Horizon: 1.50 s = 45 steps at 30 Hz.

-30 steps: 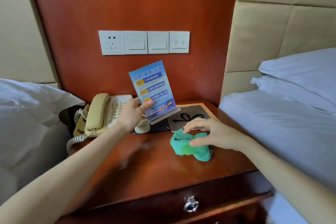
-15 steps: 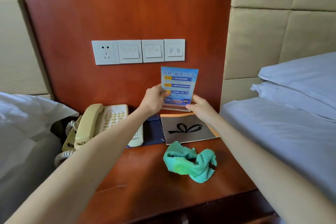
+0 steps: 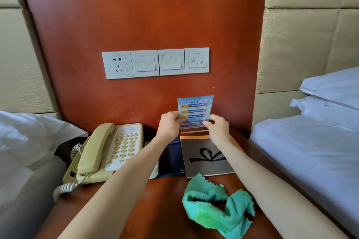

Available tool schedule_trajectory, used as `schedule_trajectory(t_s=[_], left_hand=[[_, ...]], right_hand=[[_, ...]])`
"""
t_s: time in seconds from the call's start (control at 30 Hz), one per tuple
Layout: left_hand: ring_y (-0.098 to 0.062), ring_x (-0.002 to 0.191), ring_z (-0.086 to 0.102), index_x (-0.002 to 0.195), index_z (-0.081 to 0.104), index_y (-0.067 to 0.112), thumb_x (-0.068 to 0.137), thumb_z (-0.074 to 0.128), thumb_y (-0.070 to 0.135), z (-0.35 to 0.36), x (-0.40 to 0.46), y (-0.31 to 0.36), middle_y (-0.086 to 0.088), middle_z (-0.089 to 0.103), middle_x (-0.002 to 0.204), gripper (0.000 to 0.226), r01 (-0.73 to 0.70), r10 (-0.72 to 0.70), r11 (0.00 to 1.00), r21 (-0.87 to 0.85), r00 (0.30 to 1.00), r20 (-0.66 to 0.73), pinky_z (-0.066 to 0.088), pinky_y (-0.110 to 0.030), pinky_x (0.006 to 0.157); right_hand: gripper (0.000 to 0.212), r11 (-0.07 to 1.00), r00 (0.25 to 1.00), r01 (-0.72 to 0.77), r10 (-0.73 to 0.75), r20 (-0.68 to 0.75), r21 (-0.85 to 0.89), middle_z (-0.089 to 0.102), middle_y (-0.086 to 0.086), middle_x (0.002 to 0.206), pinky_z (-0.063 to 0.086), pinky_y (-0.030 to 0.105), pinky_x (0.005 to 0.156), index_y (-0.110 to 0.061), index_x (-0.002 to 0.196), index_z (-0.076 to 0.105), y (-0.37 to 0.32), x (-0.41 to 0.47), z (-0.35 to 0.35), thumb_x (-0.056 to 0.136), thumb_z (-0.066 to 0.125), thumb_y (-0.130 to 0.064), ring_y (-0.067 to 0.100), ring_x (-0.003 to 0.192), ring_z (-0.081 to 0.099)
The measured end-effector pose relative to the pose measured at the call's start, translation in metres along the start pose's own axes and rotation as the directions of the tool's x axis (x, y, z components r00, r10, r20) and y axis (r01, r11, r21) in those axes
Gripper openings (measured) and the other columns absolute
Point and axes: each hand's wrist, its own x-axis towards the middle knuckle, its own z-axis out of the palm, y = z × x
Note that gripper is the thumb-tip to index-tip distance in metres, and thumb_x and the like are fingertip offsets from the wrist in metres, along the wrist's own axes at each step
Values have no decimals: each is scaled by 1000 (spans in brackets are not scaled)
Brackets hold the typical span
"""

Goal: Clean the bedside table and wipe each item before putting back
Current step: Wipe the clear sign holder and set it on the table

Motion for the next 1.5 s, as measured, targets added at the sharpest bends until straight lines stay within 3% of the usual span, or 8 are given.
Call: schedule_trajectory(t_s=[0.2,0.4,0.6,0.8,0.93,1.1,1.4,1.5], left_hand=[[-16,100,62,117,63,10,95,57,11,0,5,-4,-5,67,116,23,112,-112,994,-2,993,21,50,-27,82],[-24,99,63,112,59,5,97,54,16,11,4,-11,-13,66,112,19,181,-181,983,31,983,11,52,-30,76],[-29,97,65,111,63,6,98,52,14,18,7,-15,-14,66,110,19,198,-200,977,77,980,19,55,-40,83],[-26,95,62,106,66,5,97,49,10,20,8,-14,-12,67,108,20,140,-135,987,77,989,-66,52,-33,76],[-28,95,62,102,66,6,97,49,10,19,8,-14,-12,66,106,18,143,-138,987,71,987,-78,55,-41,81],[-34,98,64,87,61,8,93,54,4,19,10,-17,-18,65,109,10,227,-230,972,58,972,56,55,-46,84],[-25,101,62,115,62,11,94,59,24,10,4,-12,-11,64,116,25,211,-232,960,183,967,100,54,-39,85],[-28,103,60,118,56,14,95,55,33,0,-1,-2,-9,62,116,30,233,-243,940,248,970,7,52,-41,87]], right_hand=[[22,995,994,29,-19,107,-91,64,9,118,39,26,78,-7,112,62,5,10,13,99,46,-16,25,108,53],[16,995,979,-37,55,196,-97,62,10,118,33,14,57,-7,108,55,18,9,18,99,45,-14,16,95,49],[22,997,995,-57,62,84,-55,65,9,114,30,7,48,-9,113,57,22,7,16,99,41,-9,13,88,50],[28,995,988,-33,46,146,-91,64,8,117,38,23,67,-12,119,56,25,7,16,98,40,-5,17,95,48],[37,987,970,-17,55,236,-162,65,6,115,38,26,75,-18,126,54,28,7,10,96,39,-4,19,99,49],[43,988,955,-18,63,290,-155,61,7,125,46,40,98,-18,134,49,30,6,1,95,39,-1,27,114,54],[47,985,923,-15,79,377,-170,56,9,134,43,39,102,-11,141,38,25,3,-2,95,41,1,26,122,51],[55,993,936,-92,112,332,-75,48,11,141,43,35,102,-9,146,31,19,4,-7,94,46,3,25,126,48]])
